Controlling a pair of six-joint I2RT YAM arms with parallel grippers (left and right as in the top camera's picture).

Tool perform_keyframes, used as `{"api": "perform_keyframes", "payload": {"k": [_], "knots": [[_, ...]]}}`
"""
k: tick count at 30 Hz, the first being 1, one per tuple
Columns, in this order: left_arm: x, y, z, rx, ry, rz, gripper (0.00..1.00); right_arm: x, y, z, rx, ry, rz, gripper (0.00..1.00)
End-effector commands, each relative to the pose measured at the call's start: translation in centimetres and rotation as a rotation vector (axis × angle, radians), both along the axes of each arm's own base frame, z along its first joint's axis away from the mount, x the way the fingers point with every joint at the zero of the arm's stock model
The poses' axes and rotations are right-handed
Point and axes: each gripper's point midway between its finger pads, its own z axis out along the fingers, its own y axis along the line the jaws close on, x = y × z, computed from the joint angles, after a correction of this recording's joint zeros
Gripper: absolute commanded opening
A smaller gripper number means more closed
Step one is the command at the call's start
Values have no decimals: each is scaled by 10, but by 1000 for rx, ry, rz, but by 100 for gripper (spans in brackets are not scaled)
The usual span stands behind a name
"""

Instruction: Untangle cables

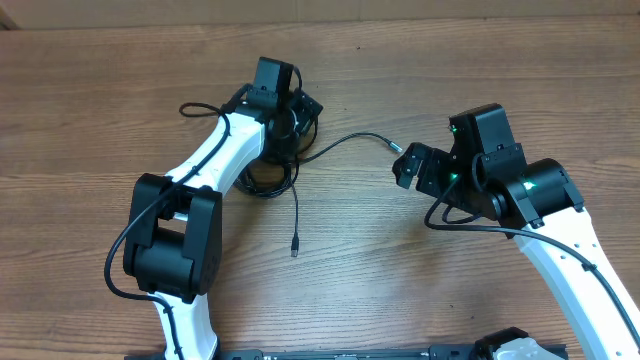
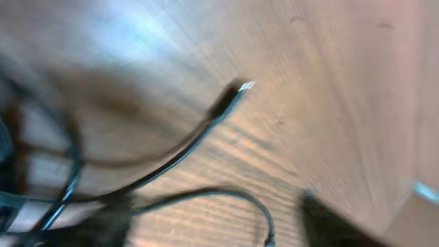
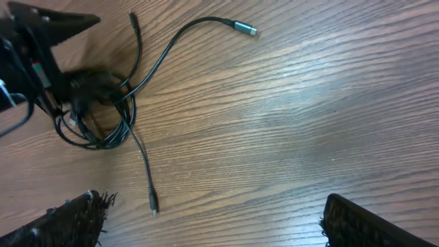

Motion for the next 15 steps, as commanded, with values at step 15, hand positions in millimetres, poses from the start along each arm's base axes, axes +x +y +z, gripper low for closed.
{"api": "perform_keyframes", "payload": {"k": [15], "knots": [[2, -5, -47, 71, 63, 58, 4, 4, -3, -8, -36, 34, -5, 100]]}}
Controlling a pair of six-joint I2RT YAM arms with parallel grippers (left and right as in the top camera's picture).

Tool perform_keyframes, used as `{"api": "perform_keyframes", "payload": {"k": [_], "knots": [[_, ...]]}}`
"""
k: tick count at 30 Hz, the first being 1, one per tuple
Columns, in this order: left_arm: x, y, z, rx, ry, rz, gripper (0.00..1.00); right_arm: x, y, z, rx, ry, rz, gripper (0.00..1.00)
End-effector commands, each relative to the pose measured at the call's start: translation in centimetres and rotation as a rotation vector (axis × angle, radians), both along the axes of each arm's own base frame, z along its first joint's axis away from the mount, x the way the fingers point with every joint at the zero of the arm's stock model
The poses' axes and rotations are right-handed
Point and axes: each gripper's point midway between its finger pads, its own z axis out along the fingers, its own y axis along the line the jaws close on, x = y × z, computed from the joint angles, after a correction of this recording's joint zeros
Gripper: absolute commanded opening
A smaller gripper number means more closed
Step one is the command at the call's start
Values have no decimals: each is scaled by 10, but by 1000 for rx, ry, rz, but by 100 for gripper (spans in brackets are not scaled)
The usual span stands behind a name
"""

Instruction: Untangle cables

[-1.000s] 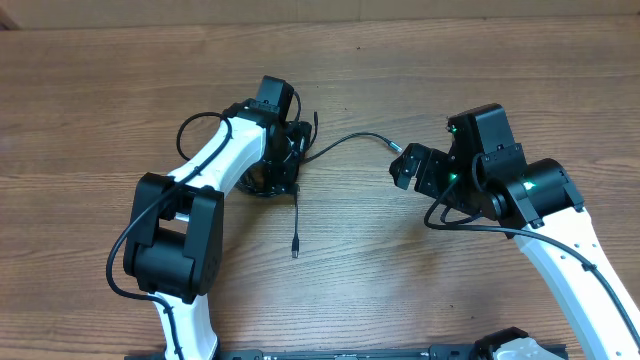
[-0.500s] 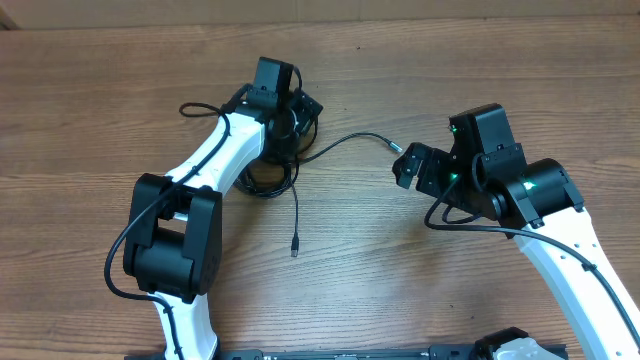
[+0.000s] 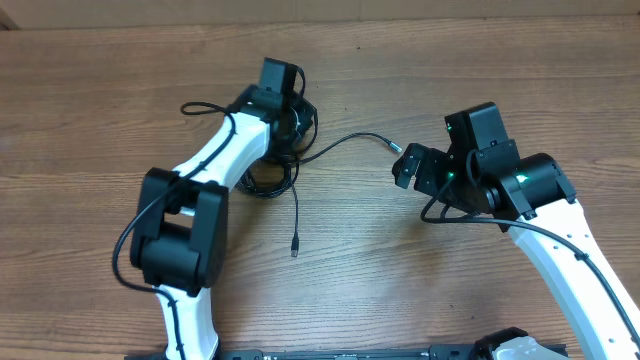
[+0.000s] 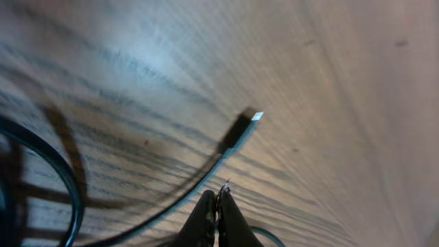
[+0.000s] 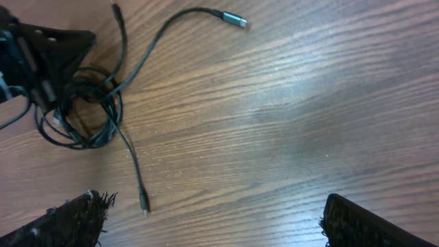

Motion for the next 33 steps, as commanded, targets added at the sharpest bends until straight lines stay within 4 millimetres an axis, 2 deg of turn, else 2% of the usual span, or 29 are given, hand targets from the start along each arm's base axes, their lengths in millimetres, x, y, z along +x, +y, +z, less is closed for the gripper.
{"api": "perform_keyframes", "payload": {"k": [1, 6, 11, 14, 19, 23, 26, 31, 33], "knots": [[-5, -12, -30, -14, 74, 25, 4, 3, -3, 3, -18, -7, -2, 100], [-15, -16, -40, -25, 119, 5, 4, 0, -4, 2, -23, 7, -2, 100], [-37, 0, -52, 55, 220, 27, 4, 0, -4, 2, -23, 7, -2, 100], [-42, 2, -54, 79, 228, -6, 4, 0, -4, 2, -23, 7, -2, 100], [-57, -22, -50, 13, 227, -246, 4, 0, -4, 2, -22, 7, -2, 100], [-85, -31, -49, -19, 263, -466, 4, 0, -4, 2, -22, 7, -2, 100], [-111, -14, -56, 52, 360, -529, 4, -2, -4, 1, -24, 13, -2, 100], [-152, 53, -63, 358, 585, -491, 4, -4, -5, 0, -29, 25, -2, 100], [-159, 65, -61, 425, 606, -563, 4, -4, -5, 0, -28, 24, -2, 100]]}}
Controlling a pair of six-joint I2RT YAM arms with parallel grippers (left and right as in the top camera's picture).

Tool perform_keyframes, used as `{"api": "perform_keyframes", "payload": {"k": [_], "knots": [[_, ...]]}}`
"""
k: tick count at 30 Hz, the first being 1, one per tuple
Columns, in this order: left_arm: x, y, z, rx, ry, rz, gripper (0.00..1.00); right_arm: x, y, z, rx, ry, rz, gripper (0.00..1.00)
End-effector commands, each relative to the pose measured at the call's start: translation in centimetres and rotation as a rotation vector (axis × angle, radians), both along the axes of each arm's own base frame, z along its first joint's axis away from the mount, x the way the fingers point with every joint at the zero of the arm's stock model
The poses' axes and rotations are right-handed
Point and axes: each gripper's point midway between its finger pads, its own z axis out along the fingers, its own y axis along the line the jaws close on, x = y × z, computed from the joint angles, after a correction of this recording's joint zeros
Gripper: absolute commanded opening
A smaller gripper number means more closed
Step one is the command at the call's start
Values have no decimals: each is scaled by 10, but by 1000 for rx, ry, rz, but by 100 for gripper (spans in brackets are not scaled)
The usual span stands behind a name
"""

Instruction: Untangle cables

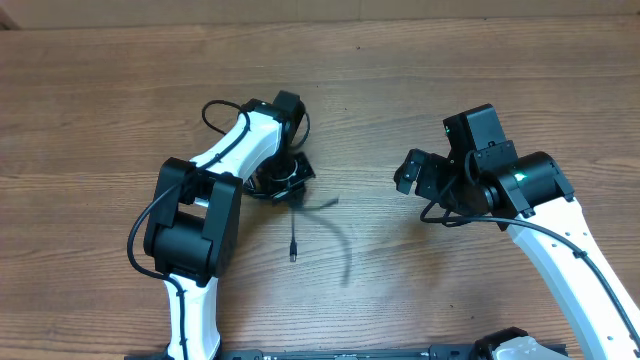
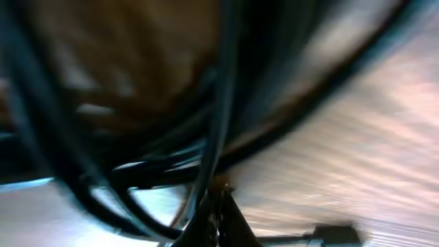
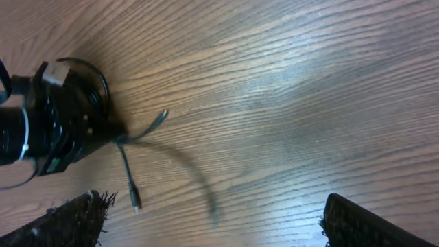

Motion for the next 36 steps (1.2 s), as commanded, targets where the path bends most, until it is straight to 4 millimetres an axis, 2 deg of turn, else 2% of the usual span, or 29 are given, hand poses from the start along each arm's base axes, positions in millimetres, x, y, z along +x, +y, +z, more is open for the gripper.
{"api": "perform_keyframes", "payload": {"k": [1, 4, 7, 14, 17, 20, 23, 25, 28, 31, 36], "knots": [[-6, 40, -14, 185, -7, -190, 4, 6, -1, 6, -8, -25, -1, 100], [1, 38, -9, 171, -33, -226, 4, 6, -1, 6, -7, -28, -1, 100], [15, 31, 5, 148, -69, -235, 4, 6, -1, 6, -7, -28, 0, 100], [59, 15, 70, 121, -200, -204, 4, 6, -1, 6, -7, -27, 0, 100], [59, 15, 85, 130, -196, -162, 4, 6, -1, 6, -7, -26, 0, 100], [48, 24, 87, 181, -146, -86, 6, 6, -1, 6, -8, -26, 0, 100], [35, 35, 83, 258, -94, -12, 13, 6, -1, 6, -8, -27, 0, 100], [33, 42, 81, 306, -92, 18, 14, 6, -1, 6, -8, -27, 0, 100], [43, 50, 80, 357, -135, 73, 14, 6, -1, 6, -8, -27, 0, 100], [62, 45, 78, 327, -205, 126, 12, 7, -3, 6, -17, -30, -4, 100], [77, 39, 76, 315, -254, 335, 8, 8, -7, 6, -40, -37, -15, 100]]}}
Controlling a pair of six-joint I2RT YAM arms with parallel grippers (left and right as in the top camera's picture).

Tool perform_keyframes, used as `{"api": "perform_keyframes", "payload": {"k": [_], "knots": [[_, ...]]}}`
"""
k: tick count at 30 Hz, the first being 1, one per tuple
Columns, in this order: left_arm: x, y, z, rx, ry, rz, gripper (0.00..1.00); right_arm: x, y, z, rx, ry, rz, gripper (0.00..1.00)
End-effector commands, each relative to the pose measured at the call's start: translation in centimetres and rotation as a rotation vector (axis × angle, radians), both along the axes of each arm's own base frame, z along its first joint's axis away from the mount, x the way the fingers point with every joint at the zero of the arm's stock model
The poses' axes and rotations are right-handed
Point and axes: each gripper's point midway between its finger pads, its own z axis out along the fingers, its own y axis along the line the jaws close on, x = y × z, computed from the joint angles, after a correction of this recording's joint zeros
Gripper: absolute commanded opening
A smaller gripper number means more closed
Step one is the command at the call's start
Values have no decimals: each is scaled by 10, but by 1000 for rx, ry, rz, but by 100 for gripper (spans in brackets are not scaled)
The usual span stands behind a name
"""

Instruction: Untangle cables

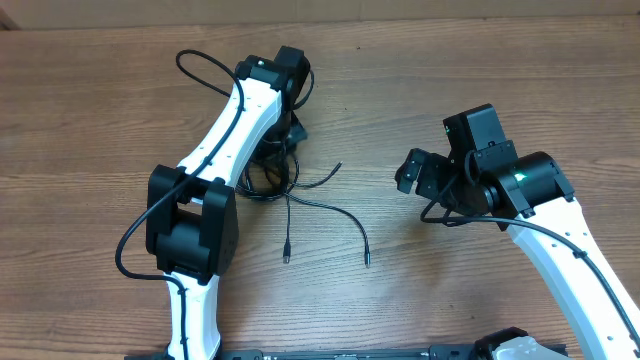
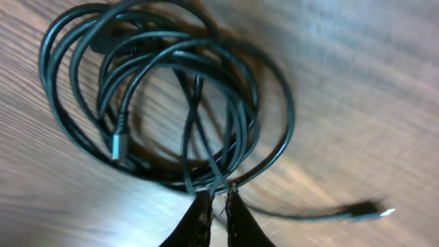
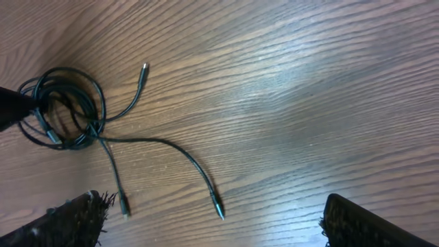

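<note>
A coil of black cables [image 1: 264,172] lies on the wooden table, seen close up as cable loops [image 2: 164,103] in the left wrist view. Three loose ends fan out from it: a short end [image 1: 338,166], a middle end [image 1: 287,257] and a long end [image 1: 366,261]. My left gripper [image 2: 218,200] sits at the coil's edge, its fingers [image 2: 200,216] almost together, pinching thin strands. It is the dark left gripper [image 1: 289,130] overhead. My right gripper [image 1: 412,170] hovers open to the right, holding nothing. The same coil [image 3: 63,106] and long end [image 3: 218,213] show in its view.
The table's far edge [image 1: 400,20] runs along the top, with a light wall behind it. The left arm's own black service cable [image 1: 200,70] loops over the table behind the wrist. Bare wood [image 1: 450,290] lies in front of the right arm.
My left wrist has moved from over the coil toward the far side. The cables, blurred before, now lie still, with the long end curving to the front right. The right arm is unchanged.
At first my left gripper sat at the coil, and a long end with a silver plug reached toward the open right gripper. Then the coil lay nearer under the left gripper, cables blurred. Now the ends lie spread in front of the coil.
</note>
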Motion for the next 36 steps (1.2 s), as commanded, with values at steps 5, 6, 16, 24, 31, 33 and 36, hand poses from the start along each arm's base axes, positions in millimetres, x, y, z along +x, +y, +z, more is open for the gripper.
{"api": "perform_keyframes", "payload": {"k": [5, 6, 16, 24, 31, 33, 36], "knots": [[11, 14, 1, 63, -76, 193, 5, 5, -5, 5, -27, -22, -7, 100], [10, 16, 0, 73, -75, 194, 5, 5, -6, 5, -33, -24, -10, 100], [5, 19, -34, 72, -90, 326, 14, 7, -11, 5, -59, -33, -22, 100], [11, 19, -45, 56, -121, 334, 19, 7, -11, 5, -59, -34, -22, 100], [19, 16, -54, 30, -164, 369, 40, 7, -11, 5, -59, -34, -22, 100], [24, 15, -53, 19, -184, 373, 45, 7, -11, 5, -59, -34, -22, 100], [33, 10, -52, -8, -218, 374, 46, 7, -11, 5, -59, -34, -22, 100]]}}
